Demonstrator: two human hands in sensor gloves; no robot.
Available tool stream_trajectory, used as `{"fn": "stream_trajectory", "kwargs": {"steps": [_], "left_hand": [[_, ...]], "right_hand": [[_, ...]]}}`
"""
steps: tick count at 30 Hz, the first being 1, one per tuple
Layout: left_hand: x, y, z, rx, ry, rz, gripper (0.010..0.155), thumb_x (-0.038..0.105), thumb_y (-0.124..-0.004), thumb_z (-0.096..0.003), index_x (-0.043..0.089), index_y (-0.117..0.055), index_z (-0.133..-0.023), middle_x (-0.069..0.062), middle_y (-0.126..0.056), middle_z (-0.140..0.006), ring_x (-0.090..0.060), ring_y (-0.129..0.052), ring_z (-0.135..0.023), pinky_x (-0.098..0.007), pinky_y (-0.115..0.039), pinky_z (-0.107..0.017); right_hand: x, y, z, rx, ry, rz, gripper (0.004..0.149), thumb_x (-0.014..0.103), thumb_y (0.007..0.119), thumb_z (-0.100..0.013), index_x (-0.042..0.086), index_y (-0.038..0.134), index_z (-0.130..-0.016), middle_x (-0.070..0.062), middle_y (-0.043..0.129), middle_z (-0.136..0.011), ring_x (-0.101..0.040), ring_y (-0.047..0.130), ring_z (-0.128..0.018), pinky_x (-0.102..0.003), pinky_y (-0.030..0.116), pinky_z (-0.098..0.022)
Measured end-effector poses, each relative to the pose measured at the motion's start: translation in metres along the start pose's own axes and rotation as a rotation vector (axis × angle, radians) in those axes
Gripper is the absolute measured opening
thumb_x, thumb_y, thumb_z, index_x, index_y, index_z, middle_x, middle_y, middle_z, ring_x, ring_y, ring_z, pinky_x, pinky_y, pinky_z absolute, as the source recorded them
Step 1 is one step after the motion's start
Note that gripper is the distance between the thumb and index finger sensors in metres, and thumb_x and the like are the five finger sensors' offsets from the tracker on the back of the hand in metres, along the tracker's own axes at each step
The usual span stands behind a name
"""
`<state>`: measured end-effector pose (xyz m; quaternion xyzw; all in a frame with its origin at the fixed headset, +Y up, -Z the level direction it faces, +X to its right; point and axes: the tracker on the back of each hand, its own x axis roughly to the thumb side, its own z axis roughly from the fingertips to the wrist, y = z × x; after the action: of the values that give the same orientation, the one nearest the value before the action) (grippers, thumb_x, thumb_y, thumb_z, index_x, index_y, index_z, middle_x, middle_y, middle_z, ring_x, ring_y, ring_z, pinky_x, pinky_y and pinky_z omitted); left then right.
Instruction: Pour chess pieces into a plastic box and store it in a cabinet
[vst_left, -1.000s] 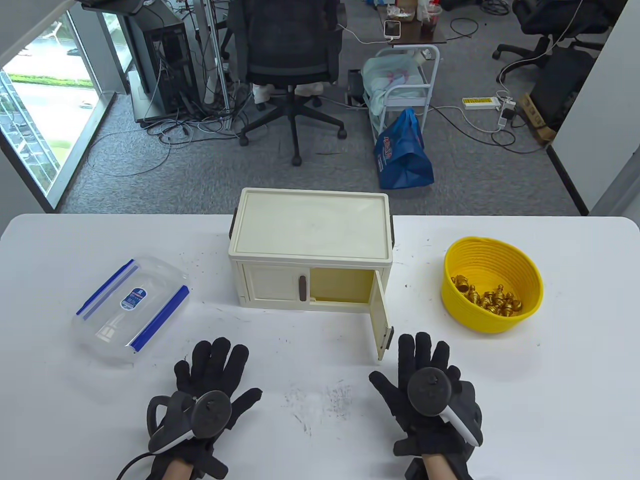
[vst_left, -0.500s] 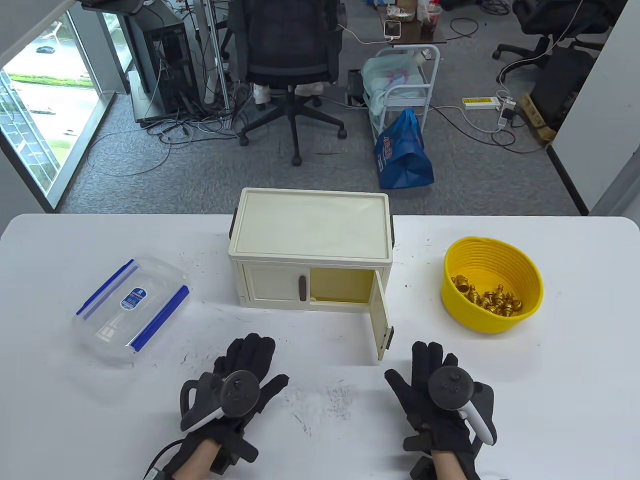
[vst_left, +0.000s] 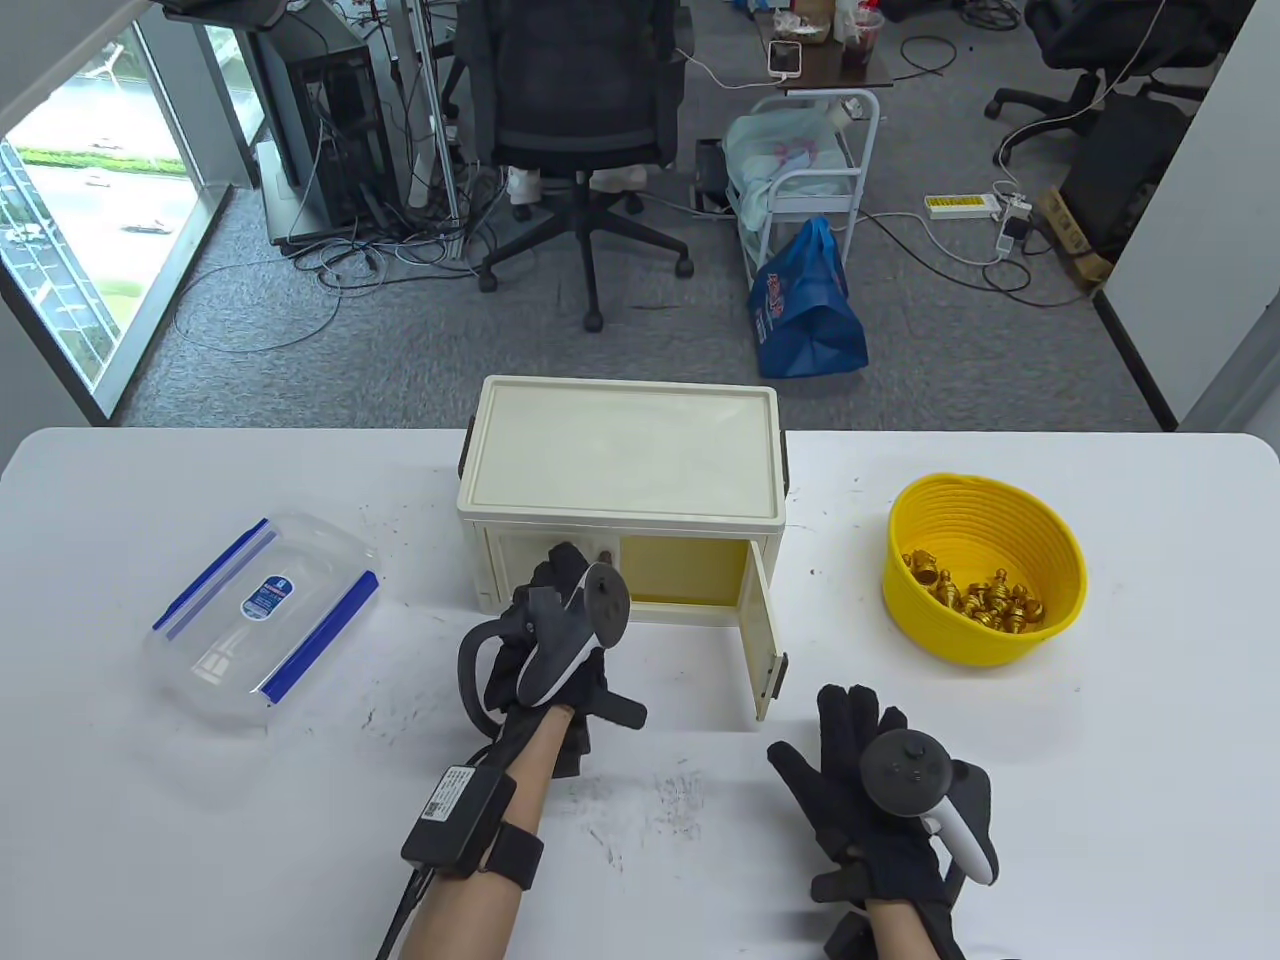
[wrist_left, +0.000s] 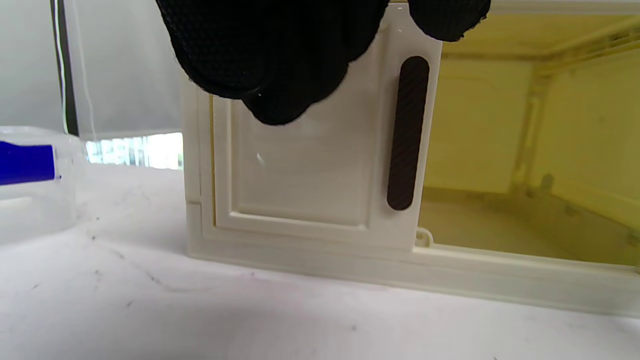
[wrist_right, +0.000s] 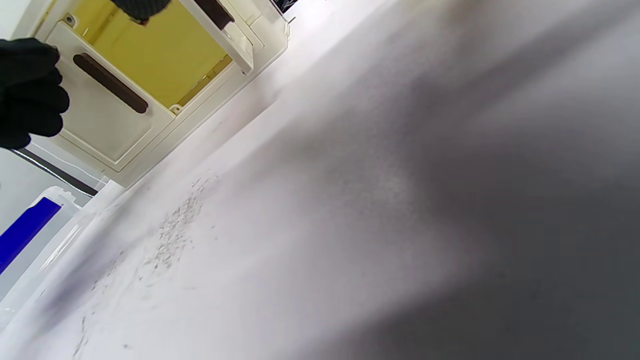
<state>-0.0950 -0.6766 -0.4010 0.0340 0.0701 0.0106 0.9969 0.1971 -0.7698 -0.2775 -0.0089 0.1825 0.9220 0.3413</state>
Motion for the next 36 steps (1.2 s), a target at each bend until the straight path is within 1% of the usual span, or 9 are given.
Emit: {"fn": "stream_trajectory", "kwargs": {"steps": [1, 7, 9, 14, 18, 20, 24, 29, 36], "left_hand": [[0.005, 0.000, -0.004, -0.012, 0.011, -0.019, 0.055, 0.052, -0.062, -0.0681, 0.017, -0.073, -0.110, -0.006, -0.095, -0.094, -0.023, -0.102, -0.074, -0.034, -0.090, -0.051], [0.022, -0.002, -0.020, -0.044, 0.161, -0.052, 0.053, 0.054, -0.064, -0.0674, 0.015, -0.082, -0.098, -0.005, -0.102, -0.081, -0.020, -0.106, -0.064, -0.032, -0.092, -0.045], [0.024, -0.005, -0.022, -0.034, 0.163, -0.018, 0.050, 0.052, -0.064, -0.0685, 0.015, -0.083, -0.096, -0.004, -0.103, -0.078, -0.019, -0.106, -0.062, -0.031, -0.092, -0.044], [0.028, -0.007, -0.020, -0.011, 0.212, 0.037, 0.050, 0.050, -0.066, -0.0684, 0.013, -0.083, -0.096, -0.005, -0.103, -0.077, -0.020, -0.107, -0.060, -0.031, -0.093, -0.043], [0.033, -0.007, -0.018, 0.026, 0.186, -0.036, 0.051, 0.050, -0.066, -0.0682, 0.010, -0.085, -0.093, -0.005, -0.104, -0.073, -0.019, -0.107, -0.057, -0.032, -0.093, -0.043], [0.031, -0.007, -0.017, 0.033, 0.174, -0.029, 0.051, 0.049, -0.067, -0.0677, 0.010, -0.086, -0.093, -0.006, -0.104, -0.072, -0.020, -0.107, -0.056, -0.033, -0.093, -0.042], [0.024, -0.005, -0.010, 0.029, 0.129, 0.003, 0.050, 0.048, -0.069, -0.0665, 0.009, -0.087, -0.092, -0.008, -0.105, -0.072, -0.022, -0.107, -0.056, -0.035, -0.092, -0.043], [0.006, 0.001, 0.006, -0.029, 0.073, 0.028, 0.049, 0.047, -0.069, -0.0665, 0.012, -0.086, -0.096, -0.008, -0.104, -0.078, -0.024, -0.106, -0.062, -0.038, -0.091, -0.046], [-0.040, 0.008, 0.029, -0.107, 0.024, 0.154, 0.048, 0.047, -0.073, -0.0650, 0.015, -0.084, -0.099, -0.009, -0.102, -0.084, -0.027, -0.104, -0.069, -0.041, -0.090, -0.049]], "right_hand": [[-0.001, 0.000, 0.000, 0.000, 0.007, 0.002, 0.084, 0.064, 0.064, -0.061, 0.023, 0.020, -0.120, -0.013, 0.009, -0.126, -0.048, 0.004, -0.110, -0.068, 0.015, -0.074], [-0.003, -0.001, 0.000, 0.007, -0.001, -0.025, 0.085, 0.063, 0.064, -0.061, 0.021, 0.020, -0.120, -0.013, 0.010, -0.126, -0.048, 0.005, -0.110, -0.068, 0.016, -0.074], [-0.003, -0.001, 0.000, 0.010, 0.004, -0.021, 0.084, 0.063, 0.064, -0.061, 0.021, 0.021, -0.120, -0.013, 0.010, -0.126, -0.048, 0.006, -0.110, -0.068, 0.016, -0.074], [-0.002, -0.001, 0.001, 0.012, 0.010, -0.016, 0.084, 0.062, 0.064, -0.061, 0.021, 0.021, -0.120, -0.013, 0.011, -0.126, -0.048, 0.007, -0.110, -0.068, 0.017, -0.074], [-0.003, -0.002, 0.001, 0.007, 0.009, -0.025, 0.084, 0.062, 0.065, -0.061, 0.021, 0.022, -0.120, -0.014, 0.011, -0.126, -0.048, 0.007, -0.110, -0.068, 0.017, -0.074], [-0.003, -0.002, 0.001, 0.007, 0.010, -0.029, 0.084, 0.062, 0.065, -0.061, 0.021, 0.022, -0.120, -0.014, 0.012, -0.126, -0.048, 0.007, -0.110, -0.068, 0.017, -0.074], [-0.003, -0.002, 0.001, 0.009, 0.012, -0.033, 0.084, 0.062, 0.065, -0.061, 0.021, 0.022, -0.120, -0.014, 0.012, -0.126, -0.048, 0.007, -0.110, -0.067, 0.017, -0.074], [-0.003, -0.002, 0.001, 0.006, 0.008, -0.028, 0.083, 0.062, 0.065, -0.061, 0.021, 0.023, -0.120, -0.014, 0.012, -0.126, -0.048, 0.007, -0.110, -0.068, 0.017, -0.074], [-0.003, -0.002, 0.002, 0.002, -0.004, -0.017, 0.083, 0.062, 0.065, -0.061, 0.019, 0.024, -0.120, -0.015, 0.014, -0.126, -0.048, 0.009, -0.110, -0.068, 0.019, -0.074]]}}
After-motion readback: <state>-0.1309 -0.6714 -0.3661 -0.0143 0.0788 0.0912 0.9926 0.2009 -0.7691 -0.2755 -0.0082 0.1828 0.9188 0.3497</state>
